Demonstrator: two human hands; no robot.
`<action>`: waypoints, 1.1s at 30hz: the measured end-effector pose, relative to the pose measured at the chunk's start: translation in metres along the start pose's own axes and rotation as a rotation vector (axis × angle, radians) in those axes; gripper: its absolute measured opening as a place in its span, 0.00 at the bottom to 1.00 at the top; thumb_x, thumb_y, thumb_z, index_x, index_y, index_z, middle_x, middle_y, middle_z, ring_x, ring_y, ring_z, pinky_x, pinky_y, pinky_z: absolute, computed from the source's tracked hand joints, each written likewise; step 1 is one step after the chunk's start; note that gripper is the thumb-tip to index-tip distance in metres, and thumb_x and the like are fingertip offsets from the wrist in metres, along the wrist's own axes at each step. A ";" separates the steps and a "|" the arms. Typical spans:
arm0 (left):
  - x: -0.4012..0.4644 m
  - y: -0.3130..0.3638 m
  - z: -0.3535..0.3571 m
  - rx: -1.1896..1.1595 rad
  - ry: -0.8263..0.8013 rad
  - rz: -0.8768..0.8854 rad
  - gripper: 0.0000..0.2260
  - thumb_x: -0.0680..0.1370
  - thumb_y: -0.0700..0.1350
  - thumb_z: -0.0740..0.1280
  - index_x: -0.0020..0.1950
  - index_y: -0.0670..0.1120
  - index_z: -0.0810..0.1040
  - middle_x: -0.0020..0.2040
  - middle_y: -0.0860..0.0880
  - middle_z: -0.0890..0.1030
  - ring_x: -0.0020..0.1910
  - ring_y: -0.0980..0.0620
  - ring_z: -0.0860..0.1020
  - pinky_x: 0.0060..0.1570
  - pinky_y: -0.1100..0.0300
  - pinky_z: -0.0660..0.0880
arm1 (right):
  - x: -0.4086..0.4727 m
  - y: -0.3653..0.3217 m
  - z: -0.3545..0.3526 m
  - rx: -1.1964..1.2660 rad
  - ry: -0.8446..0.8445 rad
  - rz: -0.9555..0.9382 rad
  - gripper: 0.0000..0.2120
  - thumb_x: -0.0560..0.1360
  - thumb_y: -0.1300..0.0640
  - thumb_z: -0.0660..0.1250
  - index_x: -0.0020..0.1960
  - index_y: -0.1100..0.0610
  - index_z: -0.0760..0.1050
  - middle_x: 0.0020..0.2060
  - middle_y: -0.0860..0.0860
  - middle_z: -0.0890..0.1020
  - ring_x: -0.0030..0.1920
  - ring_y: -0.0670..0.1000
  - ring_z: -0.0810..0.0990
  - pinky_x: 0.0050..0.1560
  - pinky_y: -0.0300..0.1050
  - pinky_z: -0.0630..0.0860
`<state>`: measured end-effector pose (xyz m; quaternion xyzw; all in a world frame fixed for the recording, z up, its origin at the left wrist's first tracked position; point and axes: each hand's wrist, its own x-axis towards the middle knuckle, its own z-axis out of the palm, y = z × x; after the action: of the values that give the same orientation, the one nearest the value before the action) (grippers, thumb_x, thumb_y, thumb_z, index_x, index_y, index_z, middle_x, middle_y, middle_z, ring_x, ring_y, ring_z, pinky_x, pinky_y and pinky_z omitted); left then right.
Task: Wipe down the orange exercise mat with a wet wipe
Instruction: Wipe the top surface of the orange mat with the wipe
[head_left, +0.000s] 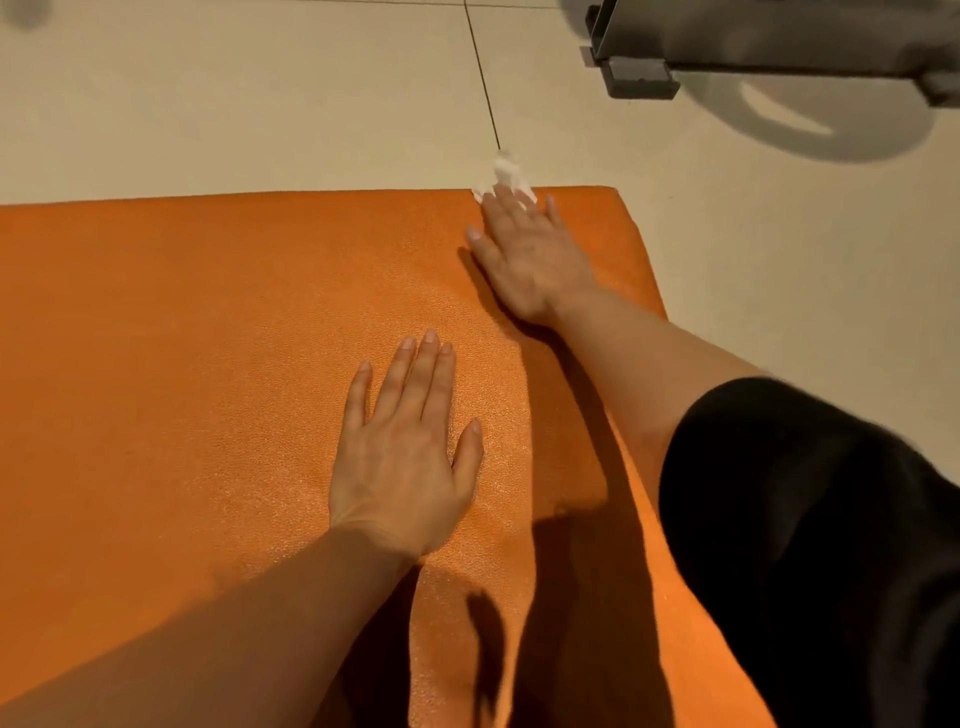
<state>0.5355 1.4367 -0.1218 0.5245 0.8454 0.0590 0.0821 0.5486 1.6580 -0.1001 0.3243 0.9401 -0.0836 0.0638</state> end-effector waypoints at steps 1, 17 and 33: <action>0.000 0.000 -0.001 -0.001 -0.002 0.002 0.31 0.80 0.60 0.41 0.80 0.46 0.46 0.80 0.49 0.46 0.78 0.51 0.44 0.76 0.45 0.45 | -0.002 0.014 -0.004 0.004 -0.003 0.010 0.29 0.83 0.42 0.39 0.80 0.56 0.46 0.79 0.54 0.47 0.78 0.51 0.45 0.76 0.51 0.37; -0.001 0.000 -0.005 0.035 -0.022 -0.013 0.32 0.78 0.61 0.35 0.79 0.48 0.39 0.79 0.50 0.39 0.77 0.53 0.38 0.76 0.47 0.41 | -0.054 0.052 0.002 0.080 0.062 0.207 0.29 0.83 0.43 0.40 0.80 0.57 0.46 0.79 0.54 0.48 0.78 0.50 0.47 0.76 0.50 0.37; 0.001 0.003 -0.002 0.030 0.031 -0.020 0.32 0.78 0.60 0.40 0.80 0.48 0.47 0.80 0.50 0.47 0.78 0.53 0.44 0.76 0.48 0.43 | -0.117 -0.006 0.028 -0.011 0.099 0.173 0.32 0.82 0.44 0.41 0.78 0.65 0.50 0.77 0.62 0.51 0.78 0.58 0.49 0.77 0.52 0.40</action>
<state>0.5372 1.4386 -0.1198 0.5163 0.8525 0.0537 0.0616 0.6377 1.5776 -0.1068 0.4075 0.9111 -0.0563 0.0261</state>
